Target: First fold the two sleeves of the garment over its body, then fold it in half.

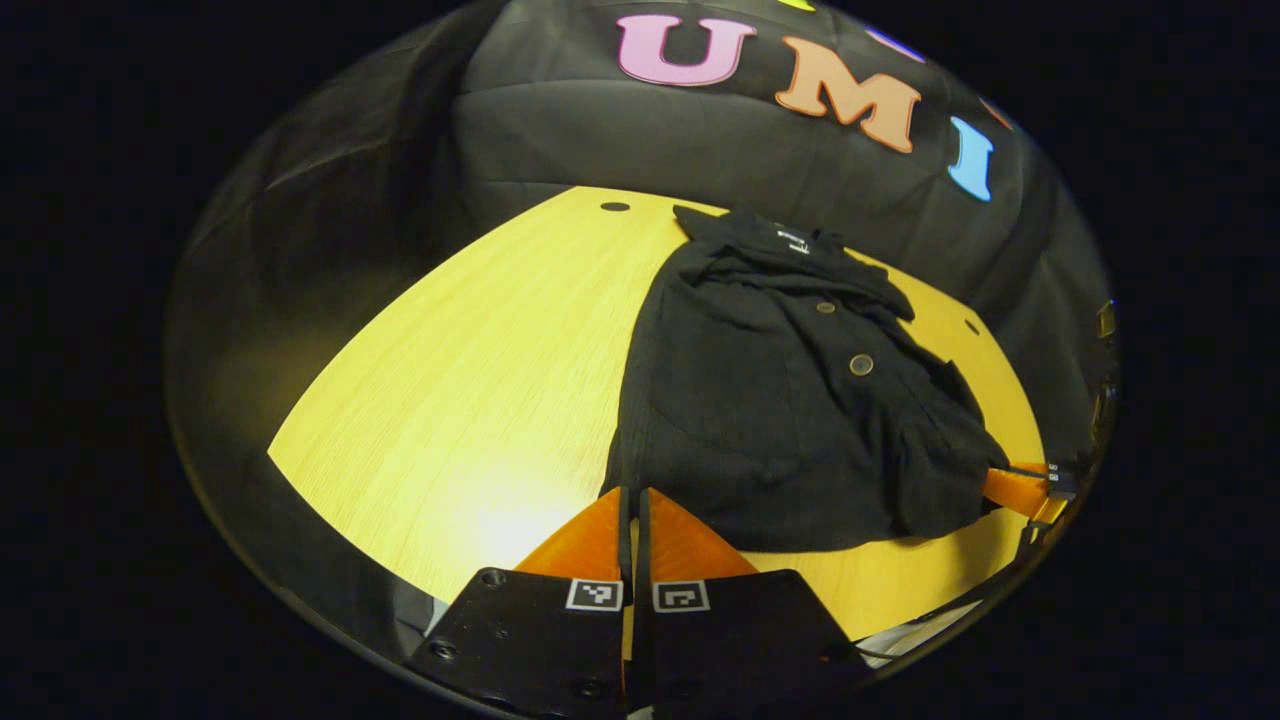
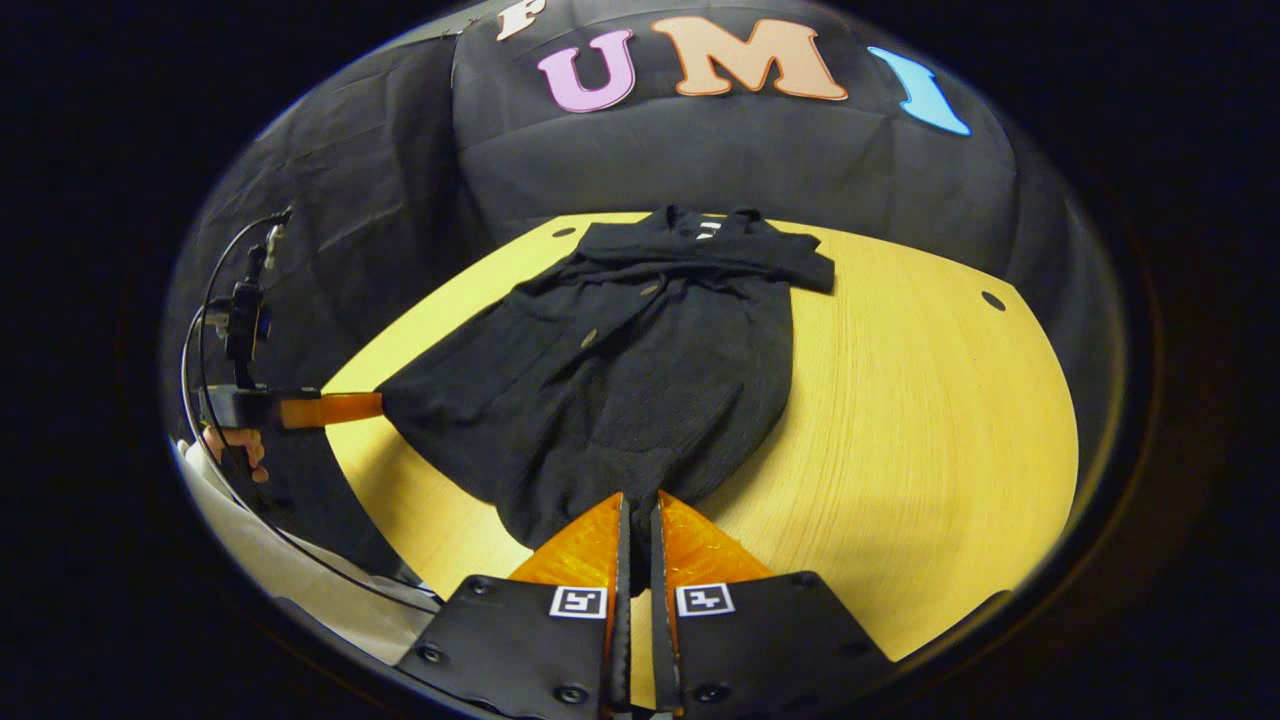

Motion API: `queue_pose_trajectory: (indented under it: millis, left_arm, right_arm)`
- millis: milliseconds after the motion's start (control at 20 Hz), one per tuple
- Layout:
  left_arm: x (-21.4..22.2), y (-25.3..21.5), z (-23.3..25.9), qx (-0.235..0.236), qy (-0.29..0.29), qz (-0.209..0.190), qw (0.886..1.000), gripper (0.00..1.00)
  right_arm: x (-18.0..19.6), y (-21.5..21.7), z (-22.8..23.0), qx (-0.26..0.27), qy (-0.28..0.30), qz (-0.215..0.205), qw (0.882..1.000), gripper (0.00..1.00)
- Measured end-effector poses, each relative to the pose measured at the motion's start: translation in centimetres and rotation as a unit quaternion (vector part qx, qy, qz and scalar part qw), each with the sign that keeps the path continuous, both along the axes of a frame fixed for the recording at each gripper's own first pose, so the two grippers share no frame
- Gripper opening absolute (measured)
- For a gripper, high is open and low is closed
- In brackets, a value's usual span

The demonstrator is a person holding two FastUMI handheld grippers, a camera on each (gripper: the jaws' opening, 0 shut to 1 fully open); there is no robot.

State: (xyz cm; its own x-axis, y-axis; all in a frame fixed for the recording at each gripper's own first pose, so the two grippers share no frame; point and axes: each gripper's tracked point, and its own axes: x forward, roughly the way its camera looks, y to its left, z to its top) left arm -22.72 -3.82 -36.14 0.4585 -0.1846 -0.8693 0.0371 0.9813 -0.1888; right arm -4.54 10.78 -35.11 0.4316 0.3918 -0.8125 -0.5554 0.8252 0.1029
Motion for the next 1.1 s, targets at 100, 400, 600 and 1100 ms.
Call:
queue_pose_trajectory:
  millis: [100, 400, 600, 1100]
  left_arm:
    - [0.7, 0.0, 1.7, -0.012, -0.012, -0.003, 1.000, 0.00]
    - [5.6, -1.2, 6.0, -0.019, -0.074, -0.038, 0.996, 0.00]
    - [12.7, -3.4, 8.0, -0.060, -0.129, -0.031, 0.989, 0.00]
    - [38.8, -11.0, 7.0, -0.096, -0.241, -0.007, 0.966, 0.00]
  right_arm:
    - [0.5, 0.2, 1.6, 0.006, -0.004, -0.001, 1.000, 0.11]
    - [2.7, 1.1, 5.4, 0.004, -0.035, 0.000, 0.999, 0.11]
    - [7.8, 1.8, 8.2, 0.011, -0.077, -0.011, 0.997, 0.11]
    - [32.5, 5.3, 10.0, 0.026, -0.136, -0.079, 0.987, 0.08]
